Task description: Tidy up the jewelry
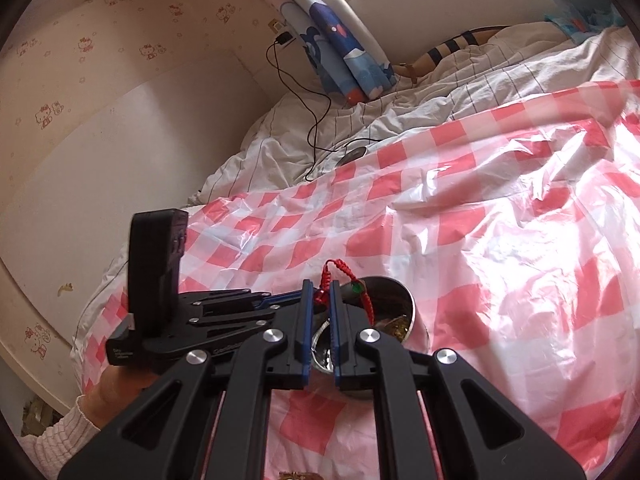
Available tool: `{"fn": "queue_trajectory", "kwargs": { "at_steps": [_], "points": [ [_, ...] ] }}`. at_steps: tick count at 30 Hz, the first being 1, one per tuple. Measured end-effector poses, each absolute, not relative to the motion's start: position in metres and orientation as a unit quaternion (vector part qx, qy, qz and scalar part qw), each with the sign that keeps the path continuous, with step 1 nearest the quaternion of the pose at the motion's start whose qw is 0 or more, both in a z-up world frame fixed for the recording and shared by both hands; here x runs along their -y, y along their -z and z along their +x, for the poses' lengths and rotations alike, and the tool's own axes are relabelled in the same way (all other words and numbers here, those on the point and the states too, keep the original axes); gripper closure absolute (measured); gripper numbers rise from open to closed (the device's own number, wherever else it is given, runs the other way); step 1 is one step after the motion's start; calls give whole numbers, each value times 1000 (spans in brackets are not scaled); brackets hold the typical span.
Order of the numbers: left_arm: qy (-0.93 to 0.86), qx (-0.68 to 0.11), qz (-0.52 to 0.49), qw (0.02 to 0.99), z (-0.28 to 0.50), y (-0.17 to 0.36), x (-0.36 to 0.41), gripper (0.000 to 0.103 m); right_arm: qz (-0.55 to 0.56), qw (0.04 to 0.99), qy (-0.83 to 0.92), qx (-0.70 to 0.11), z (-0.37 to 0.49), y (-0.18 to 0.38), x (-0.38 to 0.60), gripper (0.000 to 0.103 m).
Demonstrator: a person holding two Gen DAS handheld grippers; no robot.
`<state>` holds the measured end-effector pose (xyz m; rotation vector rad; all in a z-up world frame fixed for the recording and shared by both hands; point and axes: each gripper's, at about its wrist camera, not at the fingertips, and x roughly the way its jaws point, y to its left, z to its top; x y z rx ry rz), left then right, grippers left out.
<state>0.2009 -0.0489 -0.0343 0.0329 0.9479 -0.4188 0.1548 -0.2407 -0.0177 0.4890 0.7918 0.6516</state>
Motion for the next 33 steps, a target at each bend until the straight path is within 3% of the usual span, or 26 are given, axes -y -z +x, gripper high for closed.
{"fn": "queue_trajectory", "kwargs": {
  "at_steps": [4,7,8,17,20,26,33],
  "points": [
    [198,-441,5,875,188,25,32,94,176,841,-303,-413,162,28,214,94],
    [202,-438,-3,876,168,21,21,92,160,841,-283,-432,160,39,209,70],
    [203,-436,-6,877,162,20,18,90,166,845,-275,-428,158,37,213,69],
    [192,-416,-72,886,81,19,-12,61,145,863,-225,-428,82,8,257,61],
    [189,-432,-101,876,70,37,-16,61,148,852,-232,-446,46,25,266,60],
    [224,-447,-56,864,69,45,11,61,162,820,-288,-468,44,36,252,67],
    [223,-457,-49,860,70,48,11,60,94,815,-305,-484,38,44,224,69]
  ]
}}
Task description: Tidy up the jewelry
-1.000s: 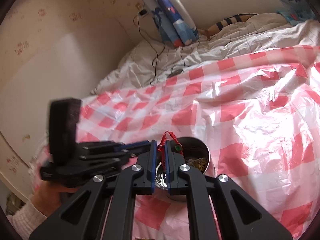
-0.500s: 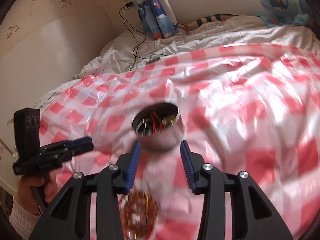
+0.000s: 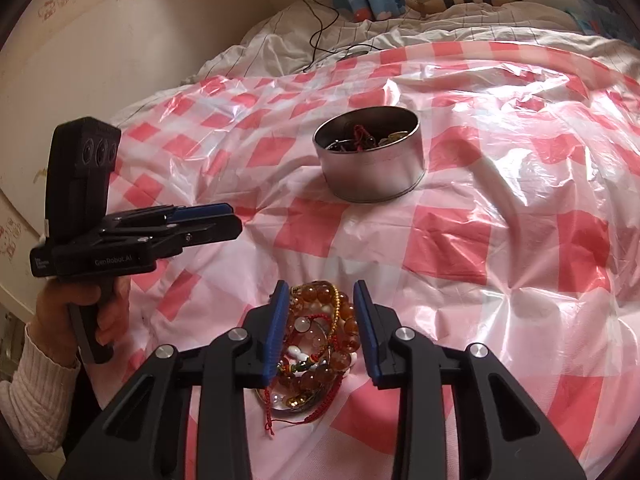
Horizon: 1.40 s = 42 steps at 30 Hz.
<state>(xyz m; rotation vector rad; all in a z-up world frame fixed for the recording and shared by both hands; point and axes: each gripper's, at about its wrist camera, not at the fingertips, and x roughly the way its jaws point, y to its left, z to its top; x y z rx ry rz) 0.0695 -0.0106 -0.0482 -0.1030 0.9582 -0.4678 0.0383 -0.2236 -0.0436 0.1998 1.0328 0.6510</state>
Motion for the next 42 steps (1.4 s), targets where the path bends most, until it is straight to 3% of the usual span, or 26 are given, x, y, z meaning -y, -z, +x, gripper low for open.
{"fn": "queue_trajectory", "kwargs": {
  "at_steps": [7,15,22,30,31,33,34,42],
  "points": [
    [245,-470,-8,848,63,57,27,60,74,815,-305,-487,39,50,217,71],
    [244,-474,-8,846,64,59,25,60,28,819,-307,-484,39,56,198,100],
    [262,-474,6,841,61,60,34,60,69,833,-318,-448,40,37,215,101],
    [284,-483,-2,828,62,68,42,57,76,816,-293,-492,49,52,219,101],
    [288,-486,-2,825,62,71,45,57,76,817,-290,-493,49,52,220,100],
    [294,-488,5,822,62,75,53,57,78,819,-281,-494,49,52,223,77],
    [293,-486,11,823,62,76,57,57,82,824,-273,-490,49,51,226,60],
    [262,-475,36,839,64,76,55,67,97,836,-266,-470,51,42,238,59]
  ]
}}
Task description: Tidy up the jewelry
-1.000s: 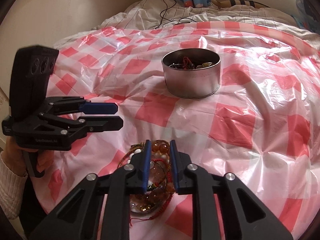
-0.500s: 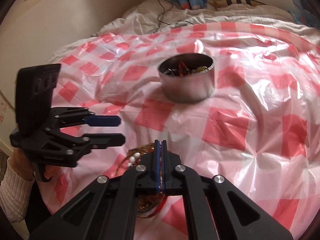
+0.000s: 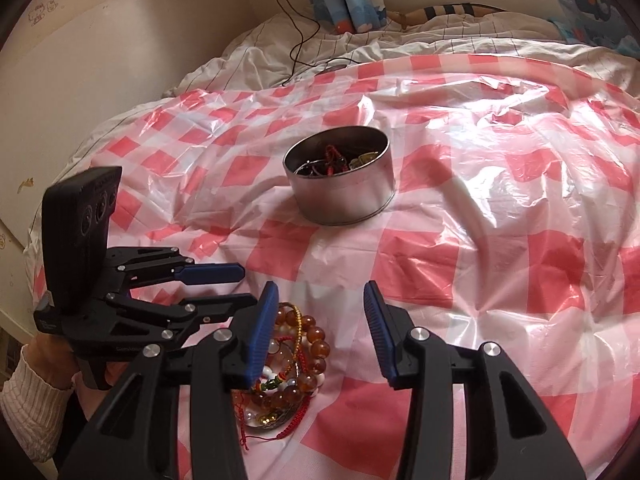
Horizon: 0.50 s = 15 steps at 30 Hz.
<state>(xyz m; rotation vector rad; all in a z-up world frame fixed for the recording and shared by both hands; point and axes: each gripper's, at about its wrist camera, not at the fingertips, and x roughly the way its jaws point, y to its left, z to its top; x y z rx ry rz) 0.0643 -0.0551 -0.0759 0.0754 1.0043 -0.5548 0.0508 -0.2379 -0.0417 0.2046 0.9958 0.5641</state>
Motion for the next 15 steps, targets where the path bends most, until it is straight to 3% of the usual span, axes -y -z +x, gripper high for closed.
{"fn": "queue_trajectory", "kwargs": {
  "at_steps": [9,14,15],
  "points": [
    [209,-447,159,855,53,79,73,67,102,837,-261,-469,51,40,240,59],
    [230,-449,156,849,51,78,73,72,104,838,-259,-470,52,41,240,59],
    [235,-451,158,847,51,79,75,77,104,837,-260,-470,51,41,240,59]
  ]
}}
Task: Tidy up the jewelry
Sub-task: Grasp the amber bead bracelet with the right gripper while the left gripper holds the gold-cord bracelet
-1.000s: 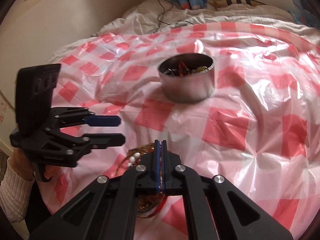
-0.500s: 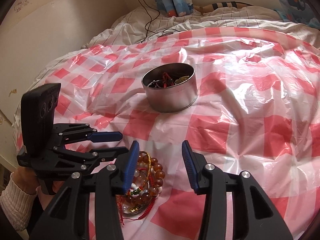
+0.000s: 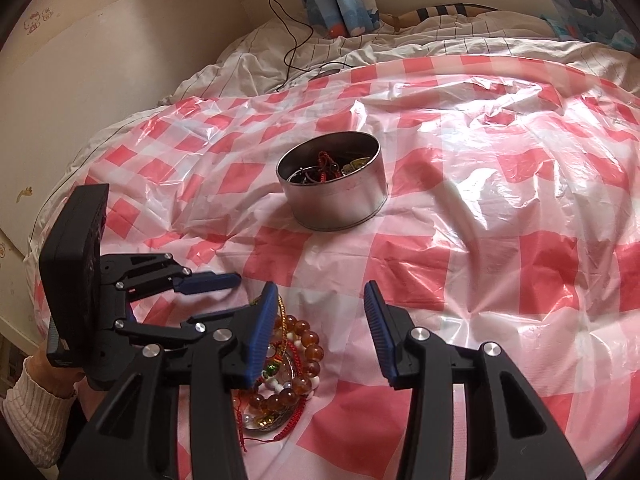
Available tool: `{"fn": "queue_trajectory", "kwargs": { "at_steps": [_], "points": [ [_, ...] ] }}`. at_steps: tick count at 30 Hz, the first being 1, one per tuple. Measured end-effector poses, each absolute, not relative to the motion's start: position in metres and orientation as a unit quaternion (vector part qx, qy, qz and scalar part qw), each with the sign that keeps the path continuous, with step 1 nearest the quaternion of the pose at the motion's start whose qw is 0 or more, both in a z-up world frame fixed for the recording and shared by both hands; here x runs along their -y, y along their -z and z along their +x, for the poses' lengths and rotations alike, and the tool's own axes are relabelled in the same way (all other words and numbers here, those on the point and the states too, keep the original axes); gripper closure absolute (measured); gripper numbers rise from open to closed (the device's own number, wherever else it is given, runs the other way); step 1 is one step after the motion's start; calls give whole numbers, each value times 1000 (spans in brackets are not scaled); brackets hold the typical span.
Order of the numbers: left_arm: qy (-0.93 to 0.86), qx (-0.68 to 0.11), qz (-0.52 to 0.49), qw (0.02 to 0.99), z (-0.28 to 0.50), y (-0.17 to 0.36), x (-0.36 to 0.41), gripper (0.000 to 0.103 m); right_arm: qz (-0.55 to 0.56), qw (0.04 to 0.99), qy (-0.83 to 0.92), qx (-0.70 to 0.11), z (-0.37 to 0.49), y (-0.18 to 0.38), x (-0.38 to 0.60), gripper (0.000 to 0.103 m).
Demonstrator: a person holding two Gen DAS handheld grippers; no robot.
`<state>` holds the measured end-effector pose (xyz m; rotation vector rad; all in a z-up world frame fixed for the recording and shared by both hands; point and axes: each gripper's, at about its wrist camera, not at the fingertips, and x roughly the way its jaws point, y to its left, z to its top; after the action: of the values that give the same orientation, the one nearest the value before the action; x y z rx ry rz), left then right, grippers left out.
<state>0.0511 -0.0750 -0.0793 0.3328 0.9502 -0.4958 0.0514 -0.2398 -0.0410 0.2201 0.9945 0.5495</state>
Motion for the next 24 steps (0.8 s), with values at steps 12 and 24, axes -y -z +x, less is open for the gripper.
{"fn": "queue_trajectory", "kwargs": {
  "at_steps": [12,24],
  "points": [
    [248,-444,91,856,54,67,61,96,106,836,-264,-470,52,38,244,58],
    [214,-423,-9,881,73,44,11,96,11,784,-349,-514,27,49,222,58]
  ]
}}
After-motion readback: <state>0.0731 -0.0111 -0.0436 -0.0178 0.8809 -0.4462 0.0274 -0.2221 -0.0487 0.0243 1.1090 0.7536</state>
